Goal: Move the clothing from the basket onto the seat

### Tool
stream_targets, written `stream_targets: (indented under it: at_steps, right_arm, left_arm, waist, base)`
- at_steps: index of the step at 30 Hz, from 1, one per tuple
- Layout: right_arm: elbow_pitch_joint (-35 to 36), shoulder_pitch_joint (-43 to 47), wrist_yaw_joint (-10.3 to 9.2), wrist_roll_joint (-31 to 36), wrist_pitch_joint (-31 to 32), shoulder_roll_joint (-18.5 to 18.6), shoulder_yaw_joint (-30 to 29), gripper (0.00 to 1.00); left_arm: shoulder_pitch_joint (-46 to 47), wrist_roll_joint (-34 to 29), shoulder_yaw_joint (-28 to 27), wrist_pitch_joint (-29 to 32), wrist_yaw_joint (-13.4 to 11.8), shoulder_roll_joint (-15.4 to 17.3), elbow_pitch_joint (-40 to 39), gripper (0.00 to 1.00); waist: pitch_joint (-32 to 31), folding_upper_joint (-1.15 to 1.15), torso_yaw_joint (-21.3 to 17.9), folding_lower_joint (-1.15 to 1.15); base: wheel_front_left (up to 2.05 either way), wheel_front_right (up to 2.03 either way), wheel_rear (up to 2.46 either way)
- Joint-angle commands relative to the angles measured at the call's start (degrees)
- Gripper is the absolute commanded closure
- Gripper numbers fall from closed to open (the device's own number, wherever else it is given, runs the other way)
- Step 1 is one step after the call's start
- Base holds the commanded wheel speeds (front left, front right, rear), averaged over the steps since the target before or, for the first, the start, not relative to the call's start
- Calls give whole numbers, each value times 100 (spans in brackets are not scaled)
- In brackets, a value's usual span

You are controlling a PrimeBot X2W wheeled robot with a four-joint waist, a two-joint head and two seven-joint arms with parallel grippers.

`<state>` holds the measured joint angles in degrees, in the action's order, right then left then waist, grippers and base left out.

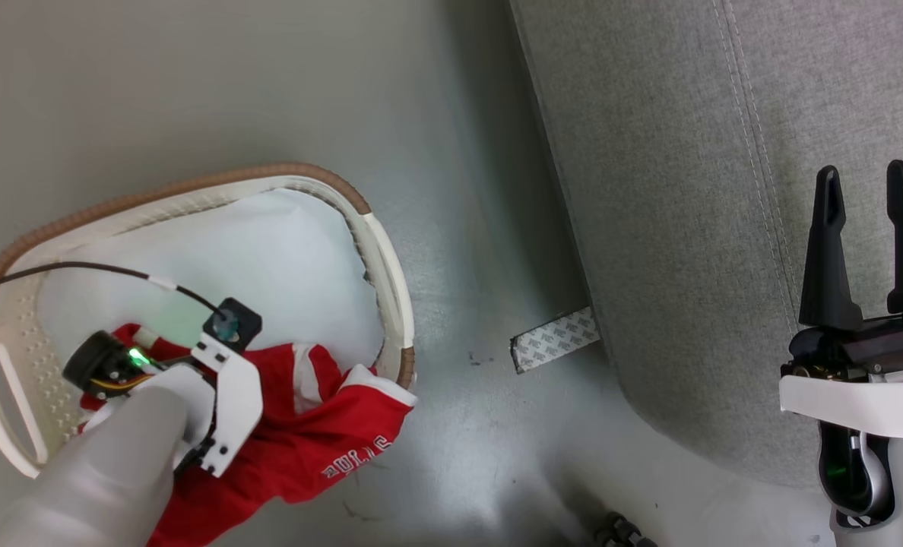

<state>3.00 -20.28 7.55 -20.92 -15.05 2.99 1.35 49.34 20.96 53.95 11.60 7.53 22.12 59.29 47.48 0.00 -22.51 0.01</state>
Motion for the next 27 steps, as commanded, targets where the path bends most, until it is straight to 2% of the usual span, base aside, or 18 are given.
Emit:
stream_targets:
  at_steps: [1,4,5,6,8,17,27]
  right_arm:
    - [-7,-89,-13,-43,-18,-15,5,0]
    - [-32,-104,-13,34,-18,-15,47,0]
    - [-34,-114,-13,31,-18,-14,47,0]
    - [-38,-120,-13,28,-18,-15,42,0]
    - [-49,-127,-13,37,-18,-15,23,0]
    - [-75,-141,-13,221,-18,-13,-38,0]
    - [-209,77,-13,613,-18,6,-99,0]
  left_arm:
    - [18,66,80,64,-12,43,79,0]
    - [26,236,292,260,-11,19,182,0]
    - [53,290,346,260,-11,27,188,5]
    - [75,346,387,225,-11,38,195,29]
    - [109,431,448,147,-10,34,204,100]
    - [236,724,644,-328,-12,-164,364,100]
    - [-172,1428,489,-1280,-12,-897,309,100]
  waist:
    - [49,0,-41,-1]
    - [73,0,-64,-1]
    - [78,0,-66,-1]
    - [81,0,-65,-1]
    - [80,0,-59,-1]
    - [-203,0,139,-1]
    - [-1158,0,787,-1]
  base:
    - [0,0,0]
    - [0,0,0]
    - [0,0,0]
    - [0,0,0]
    - [0,0,0]
    - [0,0,0]
    - [0,0,0]
